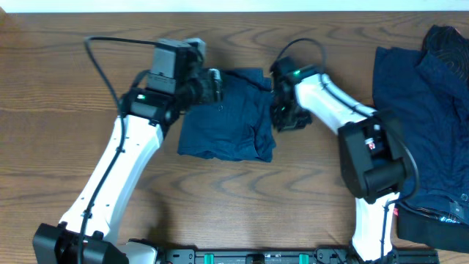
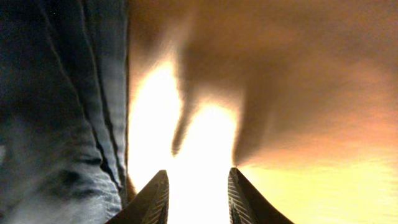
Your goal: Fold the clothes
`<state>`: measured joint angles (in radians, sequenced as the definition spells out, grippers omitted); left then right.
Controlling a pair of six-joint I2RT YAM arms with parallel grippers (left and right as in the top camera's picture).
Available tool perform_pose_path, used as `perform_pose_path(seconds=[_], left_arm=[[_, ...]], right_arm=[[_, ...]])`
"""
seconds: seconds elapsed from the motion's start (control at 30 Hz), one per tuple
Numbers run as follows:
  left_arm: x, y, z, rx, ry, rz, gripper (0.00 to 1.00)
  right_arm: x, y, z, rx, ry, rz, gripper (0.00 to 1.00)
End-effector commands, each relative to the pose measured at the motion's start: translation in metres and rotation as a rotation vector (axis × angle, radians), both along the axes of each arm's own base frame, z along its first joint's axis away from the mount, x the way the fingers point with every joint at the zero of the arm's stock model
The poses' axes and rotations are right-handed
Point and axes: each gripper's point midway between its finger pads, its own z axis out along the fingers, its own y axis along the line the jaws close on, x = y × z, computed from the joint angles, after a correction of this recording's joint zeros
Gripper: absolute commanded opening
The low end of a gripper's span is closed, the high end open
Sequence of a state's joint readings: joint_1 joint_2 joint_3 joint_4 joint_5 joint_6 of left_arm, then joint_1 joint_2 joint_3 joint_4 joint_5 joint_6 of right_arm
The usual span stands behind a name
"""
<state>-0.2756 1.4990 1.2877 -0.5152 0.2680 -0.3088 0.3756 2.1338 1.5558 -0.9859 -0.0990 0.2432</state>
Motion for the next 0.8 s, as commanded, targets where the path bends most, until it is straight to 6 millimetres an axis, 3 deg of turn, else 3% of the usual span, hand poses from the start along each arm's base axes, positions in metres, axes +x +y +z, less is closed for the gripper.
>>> perform_pose_path(seconds=[0.0,0.1,0.2,0.33,0.47,0.6,0.77], left_arm=[[0.011,0.019,-0.020,0.058,0.032,0.048,0.69],[0.014,0.021,-0.046,0.074,0.092,0.051,0.68],[0.015,0.021,-0.074,0.093,0.164,0.050,0.67],[0.010,0.022,-0.114,0.122,0.275,0.047,0.62],[-0.003,0.025,-0.143,0.151,0.385,0.044,0.61],[-0.011,0.026,-0.153,0.164,0.434,0.042,0.61],[-0.024,0.022,-0.156,0.160,0.485,0.021,0.62]], right_arm=[[0.035,0.023,0.079,0.216,-0.189,0.113,0.31],[0.040,0.050,0.114,0.361,-0.268,0.232,0.30],[0.036,0.077,0.124,0.458,-0.292,0.307,0.30],[0.036,0.100,0.111,0.476,-0.299,0.353,0.31],[0.032,0.115,0.083,0.467,-0.255,0.378,0.34],[0.036,0.105,0.045,0.378,-0.208,0.350,0.33],[0.073,0.048,-0.003,0.081,-0.252,0.183,0.33]])
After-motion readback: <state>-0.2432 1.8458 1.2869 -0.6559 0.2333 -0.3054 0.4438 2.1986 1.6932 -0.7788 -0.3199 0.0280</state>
